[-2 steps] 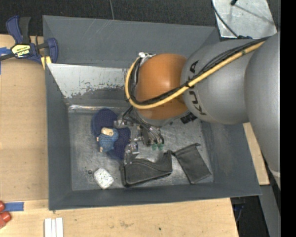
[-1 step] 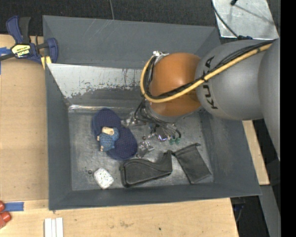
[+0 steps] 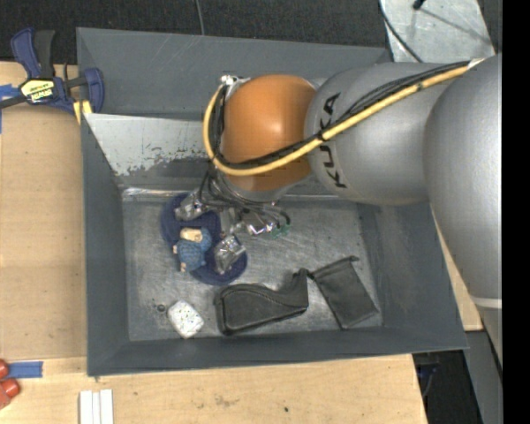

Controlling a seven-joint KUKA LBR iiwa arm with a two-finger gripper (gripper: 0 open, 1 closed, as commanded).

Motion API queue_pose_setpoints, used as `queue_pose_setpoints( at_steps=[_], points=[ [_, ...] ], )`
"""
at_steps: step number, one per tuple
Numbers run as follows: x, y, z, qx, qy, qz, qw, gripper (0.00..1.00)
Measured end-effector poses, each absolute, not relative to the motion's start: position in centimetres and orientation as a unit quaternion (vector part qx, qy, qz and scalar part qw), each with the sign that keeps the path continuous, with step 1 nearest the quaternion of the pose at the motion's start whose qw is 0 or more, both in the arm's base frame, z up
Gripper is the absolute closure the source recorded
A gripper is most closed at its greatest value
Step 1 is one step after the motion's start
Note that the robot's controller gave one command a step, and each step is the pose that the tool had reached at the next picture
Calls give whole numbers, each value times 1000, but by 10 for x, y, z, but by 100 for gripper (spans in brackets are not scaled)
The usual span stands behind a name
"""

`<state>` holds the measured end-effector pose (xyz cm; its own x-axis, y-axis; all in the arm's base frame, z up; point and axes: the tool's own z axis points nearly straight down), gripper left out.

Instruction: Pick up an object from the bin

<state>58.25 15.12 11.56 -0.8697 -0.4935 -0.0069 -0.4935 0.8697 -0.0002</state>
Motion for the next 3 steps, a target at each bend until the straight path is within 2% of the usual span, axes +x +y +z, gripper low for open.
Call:
queue_pose_setpoints(
  at_steps=[1, 2, 3],
  points=[
    [571, 138, 105, -299, 954, 0, 3, 0],
    [572, 140, 106, -299, 954, 1, 6, 100],
    [572, 135, 149, -298, 955, 0, 4, 100]
  ],
)
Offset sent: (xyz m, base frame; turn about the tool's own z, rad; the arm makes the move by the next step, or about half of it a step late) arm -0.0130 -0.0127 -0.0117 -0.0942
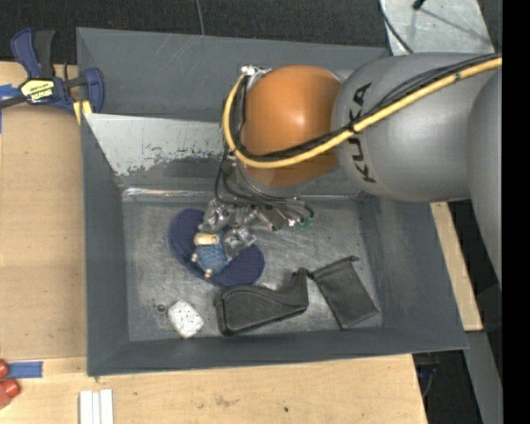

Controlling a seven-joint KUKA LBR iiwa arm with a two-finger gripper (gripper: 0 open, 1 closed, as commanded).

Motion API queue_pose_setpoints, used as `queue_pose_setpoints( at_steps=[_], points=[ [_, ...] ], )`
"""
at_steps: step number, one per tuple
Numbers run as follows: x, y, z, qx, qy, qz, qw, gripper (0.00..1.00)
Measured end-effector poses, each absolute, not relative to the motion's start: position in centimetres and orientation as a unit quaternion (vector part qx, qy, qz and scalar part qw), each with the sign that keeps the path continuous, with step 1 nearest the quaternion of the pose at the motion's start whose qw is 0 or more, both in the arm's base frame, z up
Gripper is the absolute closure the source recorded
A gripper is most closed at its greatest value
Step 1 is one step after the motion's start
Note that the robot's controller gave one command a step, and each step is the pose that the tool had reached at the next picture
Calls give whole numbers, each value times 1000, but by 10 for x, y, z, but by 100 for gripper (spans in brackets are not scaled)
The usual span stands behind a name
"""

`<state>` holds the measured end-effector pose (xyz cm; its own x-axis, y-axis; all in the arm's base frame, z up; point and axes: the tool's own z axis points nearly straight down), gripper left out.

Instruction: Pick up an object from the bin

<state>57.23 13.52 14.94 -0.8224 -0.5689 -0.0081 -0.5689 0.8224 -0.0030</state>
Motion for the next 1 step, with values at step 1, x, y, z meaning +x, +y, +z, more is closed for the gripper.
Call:
queue_pose_setpoints(
  at_steps=[1],
  points=[
    [584, 120, 231, -289, 957, -1, 7, 100]
  ],
)
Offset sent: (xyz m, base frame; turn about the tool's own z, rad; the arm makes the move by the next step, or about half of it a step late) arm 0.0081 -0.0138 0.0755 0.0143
